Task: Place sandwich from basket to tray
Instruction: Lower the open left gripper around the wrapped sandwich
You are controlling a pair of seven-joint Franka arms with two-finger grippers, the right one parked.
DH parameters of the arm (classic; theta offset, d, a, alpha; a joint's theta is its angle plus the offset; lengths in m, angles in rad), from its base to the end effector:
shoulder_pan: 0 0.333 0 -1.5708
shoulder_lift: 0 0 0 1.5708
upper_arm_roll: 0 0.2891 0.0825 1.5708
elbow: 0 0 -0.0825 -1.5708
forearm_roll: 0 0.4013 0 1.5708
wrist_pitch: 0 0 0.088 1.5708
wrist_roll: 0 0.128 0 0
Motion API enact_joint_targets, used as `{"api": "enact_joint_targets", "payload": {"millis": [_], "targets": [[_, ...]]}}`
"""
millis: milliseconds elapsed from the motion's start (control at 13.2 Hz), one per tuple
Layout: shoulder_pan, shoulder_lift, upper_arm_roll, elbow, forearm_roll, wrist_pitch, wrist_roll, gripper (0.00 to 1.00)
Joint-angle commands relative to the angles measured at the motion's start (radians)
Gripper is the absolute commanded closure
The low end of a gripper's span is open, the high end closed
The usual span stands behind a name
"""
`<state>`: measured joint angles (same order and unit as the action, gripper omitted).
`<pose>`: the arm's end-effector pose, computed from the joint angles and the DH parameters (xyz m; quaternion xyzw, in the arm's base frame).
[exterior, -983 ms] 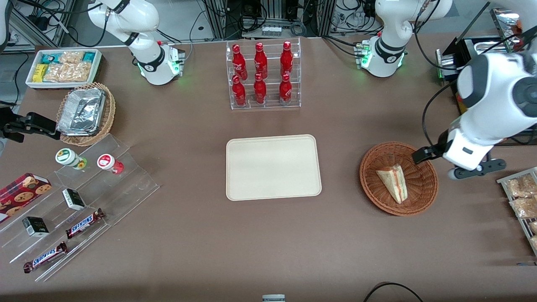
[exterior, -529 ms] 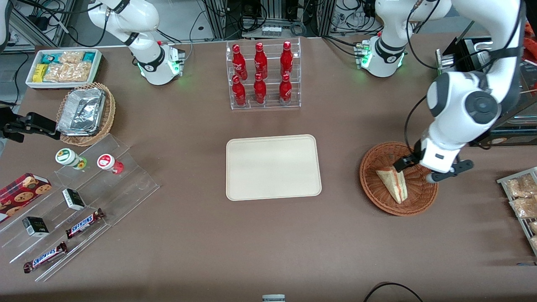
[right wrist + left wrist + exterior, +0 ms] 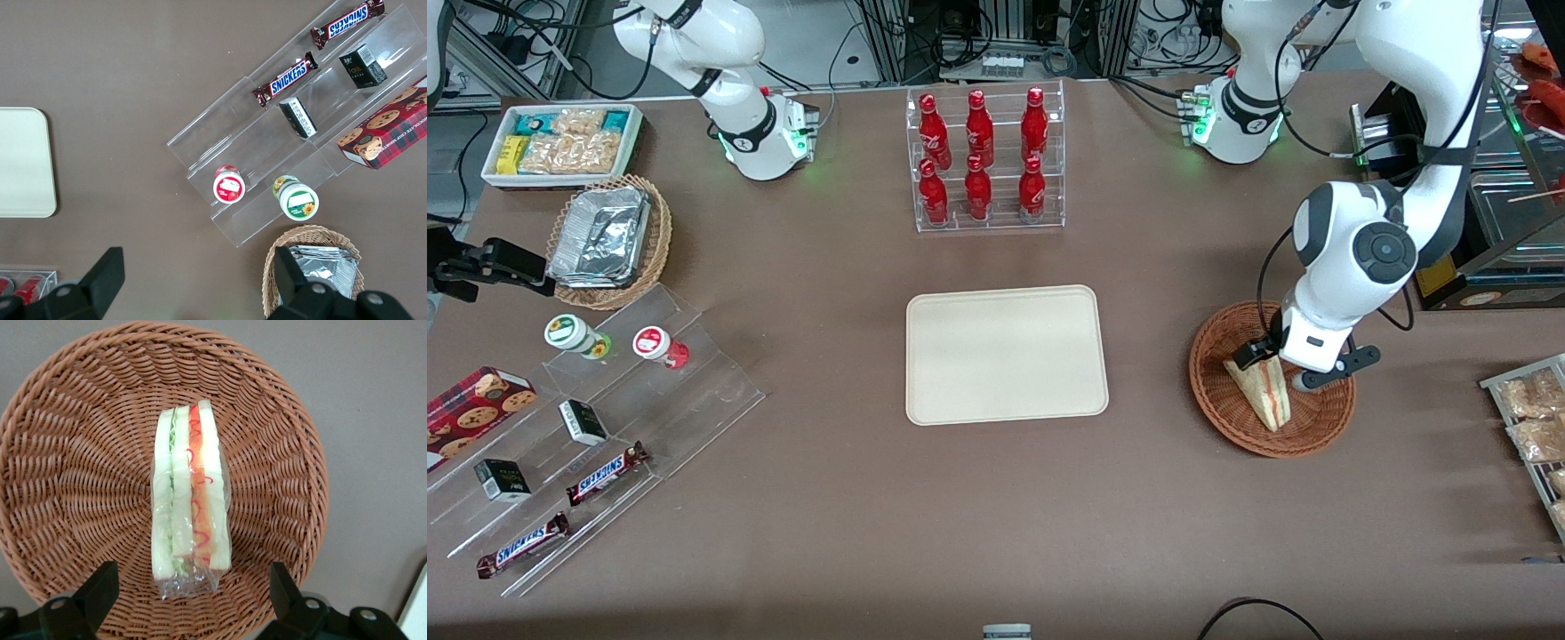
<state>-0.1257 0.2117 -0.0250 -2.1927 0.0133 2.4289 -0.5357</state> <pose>0.5570 -0.0846 0.2309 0.9823 0.1867 0.0122 0.0025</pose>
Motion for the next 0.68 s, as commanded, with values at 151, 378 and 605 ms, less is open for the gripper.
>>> {"api": "enact_joint_targets", "payload": {"millis": [151,378,605], "targets": [[0.000,0.057,0.008,-0.001,0.010,0.053,-0.017,0.00],[0.000,0.087,0.010,-0.001,0.010,0.084,-0.015,0.03],[0.001,0.087,0.013,0.005,0.010,0.082,-0.009,0.80]]}}
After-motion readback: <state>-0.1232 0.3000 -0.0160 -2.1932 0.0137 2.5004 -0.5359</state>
